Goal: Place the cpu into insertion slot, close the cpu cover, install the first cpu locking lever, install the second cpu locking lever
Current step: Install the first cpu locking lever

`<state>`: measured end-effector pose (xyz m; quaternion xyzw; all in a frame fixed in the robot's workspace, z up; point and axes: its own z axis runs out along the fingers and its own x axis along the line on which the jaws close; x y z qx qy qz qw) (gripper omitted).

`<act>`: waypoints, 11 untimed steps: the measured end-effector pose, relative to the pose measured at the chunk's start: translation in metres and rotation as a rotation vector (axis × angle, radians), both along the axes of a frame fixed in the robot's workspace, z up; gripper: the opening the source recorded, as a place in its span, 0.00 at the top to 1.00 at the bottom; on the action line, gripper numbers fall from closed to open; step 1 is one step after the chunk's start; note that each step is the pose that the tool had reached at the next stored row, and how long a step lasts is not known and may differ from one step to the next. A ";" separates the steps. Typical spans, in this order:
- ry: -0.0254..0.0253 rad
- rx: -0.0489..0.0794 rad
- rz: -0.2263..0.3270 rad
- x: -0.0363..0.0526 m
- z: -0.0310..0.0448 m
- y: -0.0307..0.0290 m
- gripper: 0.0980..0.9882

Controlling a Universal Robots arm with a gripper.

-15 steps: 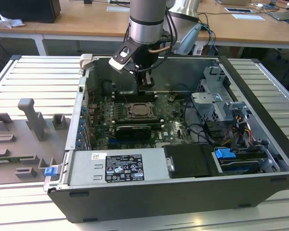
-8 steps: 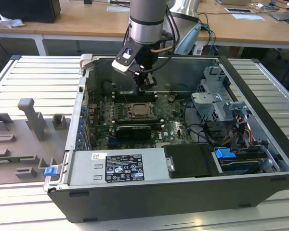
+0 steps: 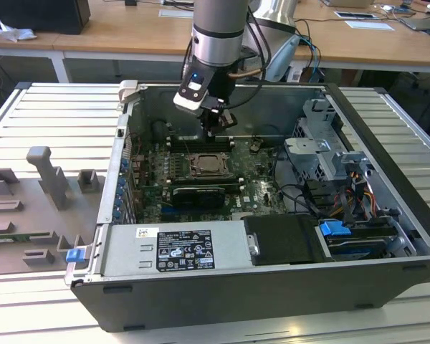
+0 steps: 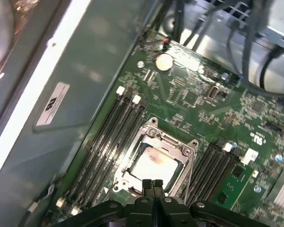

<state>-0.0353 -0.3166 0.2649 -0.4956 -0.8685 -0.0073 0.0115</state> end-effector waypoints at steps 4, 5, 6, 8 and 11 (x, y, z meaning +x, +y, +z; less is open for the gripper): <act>0.0000 0.000 0.081 0.0000 -0.0005 0.0000 0.99; 0.0001 0.000 0.099 0.0000 -0.0006 0.0000 0.99; 0.0000 0.000 0.126 0.0000 -0.0007 0.0000 0.99; -0.0001 0.000 0.154 0.0000 -0.0007 0.0000 0.99; -0.0002 0.000 0.195 0.0000 -0.0007 0.0000 0.99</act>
